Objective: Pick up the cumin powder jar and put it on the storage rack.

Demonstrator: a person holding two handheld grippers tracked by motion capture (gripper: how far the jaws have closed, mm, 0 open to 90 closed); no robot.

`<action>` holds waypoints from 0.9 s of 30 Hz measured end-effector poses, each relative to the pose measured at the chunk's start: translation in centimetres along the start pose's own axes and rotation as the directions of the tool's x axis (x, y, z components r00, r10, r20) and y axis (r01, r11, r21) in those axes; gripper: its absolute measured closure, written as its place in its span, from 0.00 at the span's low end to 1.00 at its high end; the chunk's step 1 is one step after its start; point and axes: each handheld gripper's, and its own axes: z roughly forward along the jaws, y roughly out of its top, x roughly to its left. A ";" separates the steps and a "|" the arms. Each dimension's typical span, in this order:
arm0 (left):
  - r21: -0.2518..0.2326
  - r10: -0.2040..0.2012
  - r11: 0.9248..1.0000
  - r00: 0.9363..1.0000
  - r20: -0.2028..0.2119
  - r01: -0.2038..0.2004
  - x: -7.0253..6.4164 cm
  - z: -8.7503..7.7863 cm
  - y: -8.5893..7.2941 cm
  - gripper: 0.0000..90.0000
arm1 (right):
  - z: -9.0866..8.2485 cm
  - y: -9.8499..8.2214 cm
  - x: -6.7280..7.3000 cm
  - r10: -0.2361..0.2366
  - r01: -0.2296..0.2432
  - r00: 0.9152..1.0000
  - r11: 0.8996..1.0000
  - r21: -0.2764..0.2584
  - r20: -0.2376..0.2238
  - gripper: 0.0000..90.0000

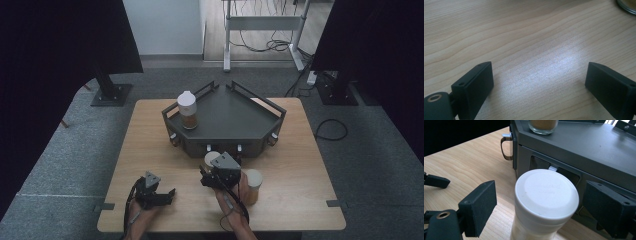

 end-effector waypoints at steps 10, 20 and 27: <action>0.000 0.000 1.000 1.000 0.001 0.000 0.0 0.0 0.0 0.08 | 0.9 0.2 0.2 0.006 -0.006 1.000 1.000 0.027 -0.001 0.16; 0.000 0.001 1.000 1.000 0.001 -0.001 0.0 0.0 0.0 0.08 | 1.2 -0.3 0.7 0.037 -0.038 0.998 0.999 0.016 0.041 0.33; 0.000 0.001 1.000 1.000 0.001 -0.001 0.0 0.0 0.0 0.08 | 1.1 -0.4 0.9 0.056 -0.056 0.997 0.998 0.006 0.050 0.36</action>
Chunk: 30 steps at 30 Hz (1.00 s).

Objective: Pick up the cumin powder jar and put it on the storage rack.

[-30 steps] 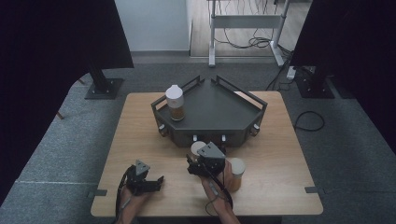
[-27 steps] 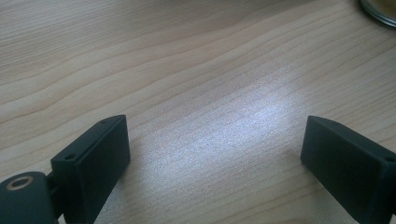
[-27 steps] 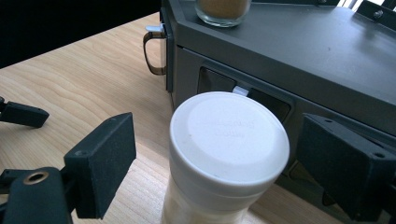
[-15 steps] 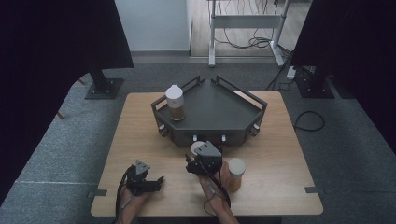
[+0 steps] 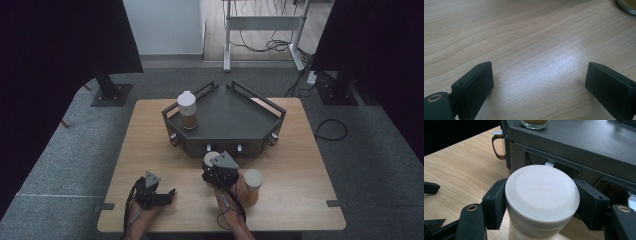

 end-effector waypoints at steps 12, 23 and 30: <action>0.000 0.001 1.000 1.000 0.002 -0.001 0.0 0.0 0.0 0.08 | -0.2 -0.5 0.3 0.019 -0.019 1.000 0.999 -0.027 -0.010 0.36; -0.001 0.000 1.000 1.000 0.002 0.000 0.0 0.0 0.0 0.08 | -1.5 0.4 -0.6 0.028 -0.030 0.999 0.997 -0.069 -0.026 0.36; 0.000 0.004 1.000 1.000 0.005 -0.004 0.1 0.0 0.0 0.08 | -2.4 1.2 -1.3 0.020 -0.024 0.999 0.996 -0.081 -0.048 0.36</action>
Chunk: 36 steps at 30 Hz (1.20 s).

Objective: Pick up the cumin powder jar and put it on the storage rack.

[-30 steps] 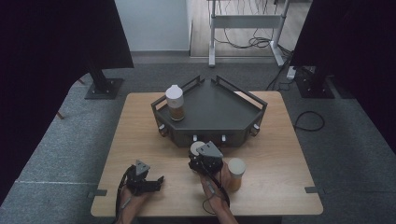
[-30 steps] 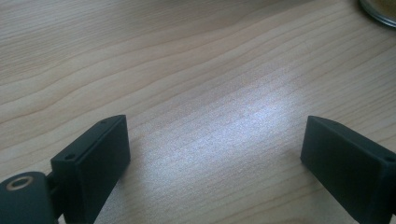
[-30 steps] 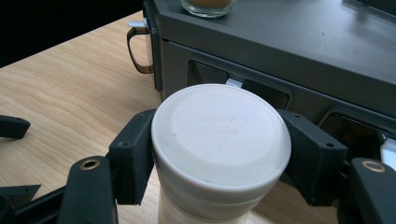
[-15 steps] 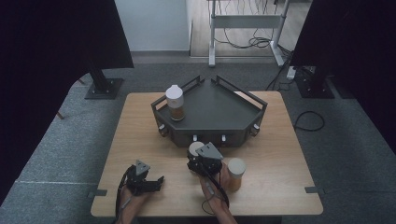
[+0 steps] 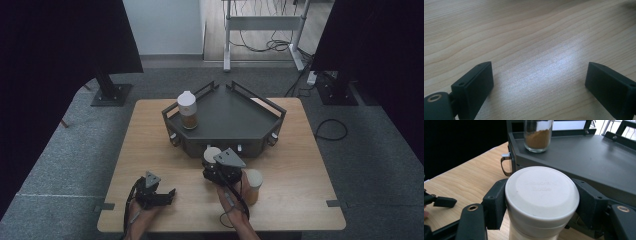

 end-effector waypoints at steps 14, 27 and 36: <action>0.005 0.002 1.000 1.000 -0.001 -0.002 0.0 0.0 0.1 0.07 | -1.4 2.7 -2.0 -0.017 0.017 0.999 1.000 -0.009 -0.043 0.36; 0.012 -0.008 1.000 1.000 -0.010 0.008 -0.2 0.1 0.2 0.03 | -1.8 4.8 -3.8 -0.018 0.017 0.998 1.000 -0.008 -0.061 0.36; 0.015 -0.008 1.000 1.000 -0.011 0.008 -0.2 0.1 0.3 0.02 | -1.9 5.6 -4.5 -0.016 0.015 0.998 1.000 -0.017 -0.068 0.36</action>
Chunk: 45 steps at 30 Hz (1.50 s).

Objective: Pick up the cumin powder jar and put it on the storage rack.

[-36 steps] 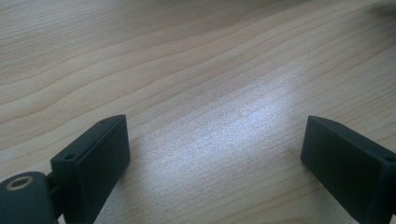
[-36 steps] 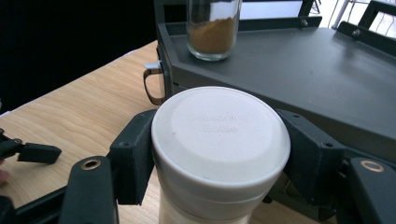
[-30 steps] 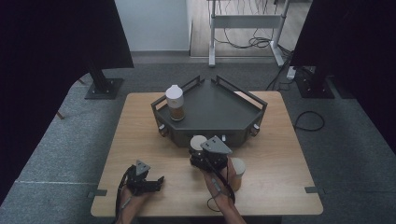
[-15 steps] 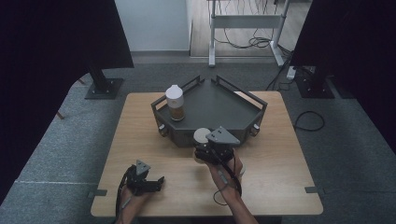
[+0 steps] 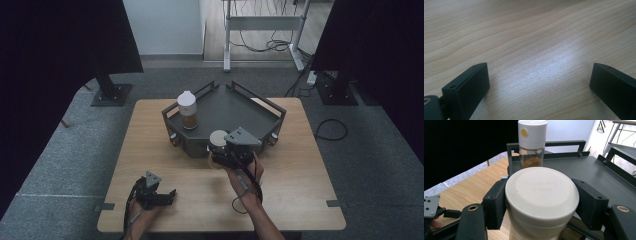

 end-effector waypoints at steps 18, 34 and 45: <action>0.003 -0.001 1.000 1.000 -0.001 0.001 0.0 0.0 0.0 0.02 | 0.5 1.3 -1.3 -0.001 0.001 1.000 1.000 -0.004 0.000 0.36; 0.003 -0.003 1.000 1.000 0.000 0.003 0.0 0.0 0.0 0.02 | 1.1 3.0 -2.2 -0.003 0.003 1.000 1.000 -0.011 0.012 0.36; 0.001 -0.004 1.000 1.000 -0.001 0.004 0.0 0.0 0.0 0.02 | 1.9 4.0 -2.7 0.001 0.000 1.000 1.000 -0.023 0.018 0.36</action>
